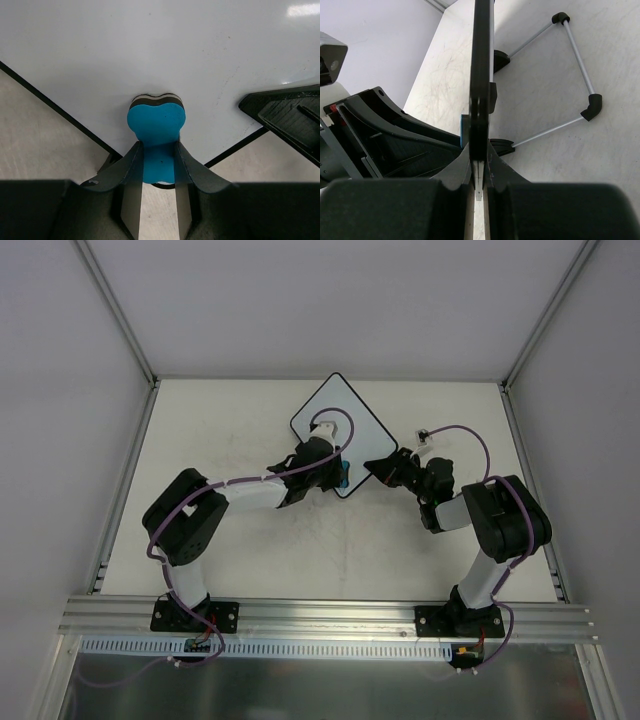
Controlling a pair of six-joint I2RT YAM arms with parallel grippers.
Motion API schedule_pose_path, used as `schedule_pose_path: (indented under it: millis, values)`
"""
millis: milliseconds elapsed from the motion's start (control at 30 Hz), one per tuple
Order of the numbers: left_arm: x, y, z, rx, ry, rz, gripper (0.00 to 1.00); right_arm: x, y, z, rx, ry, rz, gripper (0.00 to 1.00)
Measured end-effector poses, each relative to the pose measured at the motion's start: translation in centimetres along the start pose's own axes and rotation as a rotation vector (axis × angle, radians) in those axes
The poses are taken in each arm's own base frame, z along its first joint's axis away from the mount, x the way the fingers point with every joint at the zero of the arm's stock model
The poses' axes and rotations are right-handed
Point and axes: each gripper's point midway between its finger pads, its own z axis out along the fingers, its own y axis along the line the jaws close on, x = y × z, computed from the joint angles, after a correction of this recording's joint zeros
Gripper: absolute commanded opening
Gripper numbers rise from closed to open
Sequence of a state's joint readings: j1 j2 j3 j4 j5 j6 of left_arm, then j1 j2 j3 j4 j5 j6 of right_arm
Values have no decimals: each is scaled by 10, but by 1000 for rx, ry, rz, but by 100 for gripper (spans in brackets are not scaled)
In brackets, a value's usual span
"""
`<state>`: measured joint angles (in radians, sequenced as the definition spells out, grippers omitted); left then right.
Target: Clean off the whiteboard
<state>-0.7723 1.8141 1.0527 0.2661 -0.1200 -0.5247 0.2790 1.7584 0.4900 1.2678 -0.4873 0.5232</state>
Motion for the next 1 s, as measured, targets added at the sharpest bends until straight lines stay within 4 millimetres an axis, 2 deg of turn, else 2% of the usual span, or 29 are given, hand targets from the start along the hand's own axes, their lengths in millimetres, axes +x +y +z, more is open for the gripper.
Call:
schedule_pose_path:
  millis: [267,500,833,1000]
  values:
    - [10,5,-3,-37,32,33,0,0,0,0,0,1,-4,0]
    - [29,13,-10,-112,101,84,0,0,0,0,-1,1,-15,0]
    - [28,13,-12,-215,145,140,0,0,1,0,-7,3,-18,0]
    - [24,16,-19,-279,185,133,0,2,3,0,-16,10,-15,0]
